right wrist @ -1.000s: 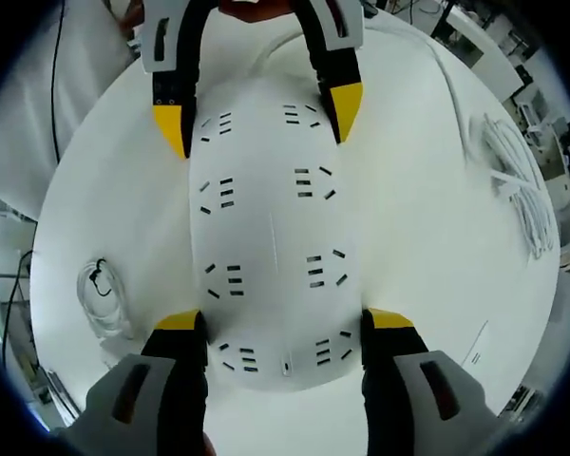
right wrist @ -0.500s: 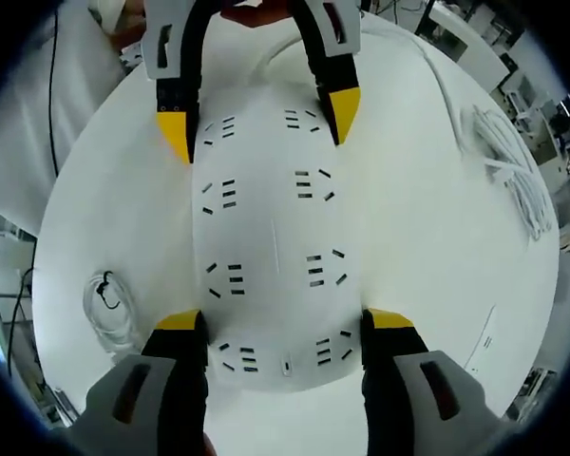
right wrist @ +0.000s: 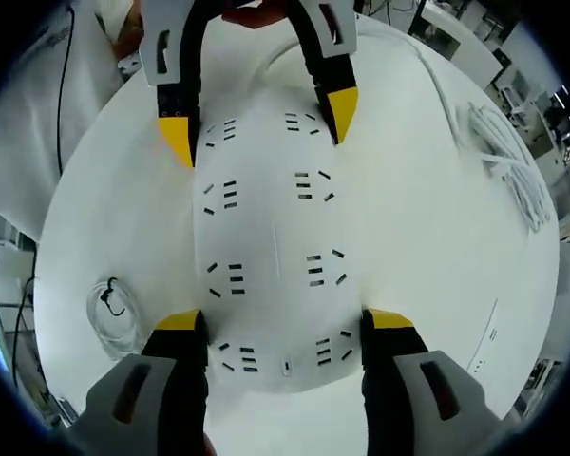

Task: Straighten the power strip on the desk, plug the charger into it

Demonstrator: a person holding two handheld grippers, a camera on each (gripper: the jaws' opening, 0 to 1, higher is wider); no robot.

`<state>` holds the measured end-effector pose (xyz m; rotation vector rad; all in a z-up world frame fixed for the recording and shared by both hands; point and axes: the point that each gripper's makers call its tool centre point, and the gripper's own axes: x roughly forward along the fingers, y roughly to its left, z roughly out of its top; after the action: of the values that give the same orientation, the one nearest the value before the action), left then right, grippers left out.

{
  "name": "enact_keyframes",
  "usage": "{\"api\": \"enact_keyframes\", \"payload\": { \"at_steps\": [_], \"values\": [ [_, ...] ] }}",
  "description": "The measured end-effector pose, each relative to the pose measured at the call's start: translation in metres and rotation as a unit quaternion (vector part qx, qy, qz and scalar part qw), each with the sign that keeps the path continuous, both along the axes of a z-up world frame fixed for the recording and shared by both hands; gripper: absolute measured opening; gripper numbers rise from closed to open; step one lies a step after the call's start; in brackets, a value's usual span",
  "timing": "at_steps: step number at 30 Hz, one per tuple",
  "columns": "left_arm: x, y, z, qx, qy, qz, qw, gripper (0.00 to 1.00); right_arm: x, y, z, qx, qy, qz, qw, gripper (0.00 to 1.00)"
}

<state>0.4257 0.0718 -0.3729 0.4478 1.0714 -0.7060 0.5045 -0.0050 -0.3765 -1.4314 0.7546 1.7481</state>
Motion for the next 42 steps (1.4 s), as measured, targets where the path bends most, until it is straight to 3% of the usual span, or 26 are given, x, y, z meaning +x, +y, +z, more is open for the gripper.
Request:
{"api": "enact_keyframes", "payload": {
  "at_steps": [20,27,42],
  "values": [
    [0.014,0.002,-0.001,-0.003,-0.029,-0.013,0.9995,0.67,0.005,0.0,-0.004,0.009,0.002,-0.012,0.9999,0.64],
    [0.015,0.002,0.001,-0.005,-0.038,-0.02,0.9991,0.67,0.001,-0.004,-0.005,-0.006,-0.005,-0.025,0.9997,0.64],
    [0.017,0.004,0.003,0.002,-0.042,-0.048,0.998,0.66,-0.005,-0.006,-0.001,0.007,0.0,-0.067,0.9977,0.64]
  ]
}}
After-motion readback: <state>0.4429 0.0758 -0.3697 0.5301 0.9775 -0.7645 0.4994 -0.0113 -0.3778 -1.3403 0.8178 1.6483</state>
